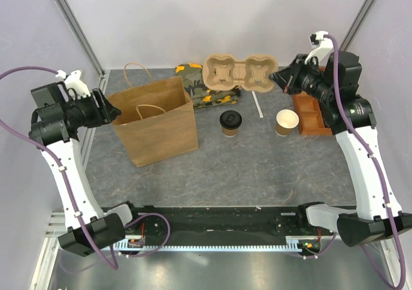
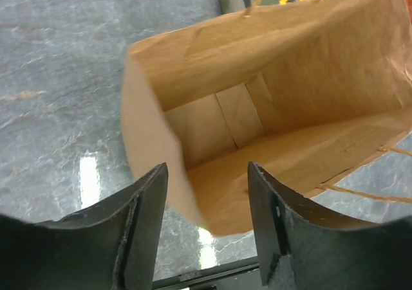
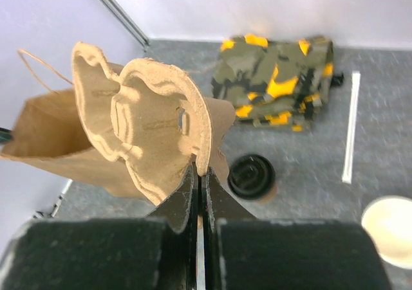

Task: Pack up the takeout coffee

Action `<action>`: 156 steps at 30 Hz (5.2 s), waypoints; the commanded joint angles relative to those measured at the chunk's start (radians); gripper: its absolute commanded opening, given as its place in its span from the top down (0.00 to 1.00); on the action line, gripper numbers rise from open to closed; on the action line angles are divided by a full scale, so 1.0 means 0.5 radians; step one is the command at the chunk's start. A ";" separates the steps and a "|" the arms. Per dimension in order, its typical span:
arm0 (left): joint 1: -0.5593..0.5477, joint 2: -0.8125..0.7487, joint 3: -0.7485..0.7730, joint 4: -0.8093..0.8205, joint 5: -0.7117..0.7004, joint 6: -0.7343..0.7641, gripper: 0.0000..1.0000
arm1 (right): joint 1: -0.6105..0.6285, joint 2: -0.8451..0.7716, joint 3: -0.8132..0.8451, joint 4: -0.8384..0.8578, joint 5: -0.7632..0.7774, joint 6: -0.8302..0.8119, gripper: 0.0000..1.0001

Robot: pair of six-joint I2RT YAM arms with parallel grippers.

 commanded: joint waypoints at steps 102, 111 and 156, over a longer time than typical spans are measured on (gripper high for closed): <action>-0.636 -0.850 -0.139 0.177 -0.066 -0.140 0.32 | 1.670 1.096 0.588 -0.460 0.726 -0.391 1.00; -0.633 -0.176 0.486 -0.315 0.185 0.305 0.26 | 1.664 0.967 0.349 -0.374 0.717 -0.548 1.00; -0.544 -0.801 -0.394 -0.012 -0.067 -0.738 0.27 | 1.593 1.296 0.892 -0.668 0.825 -0.097 1.00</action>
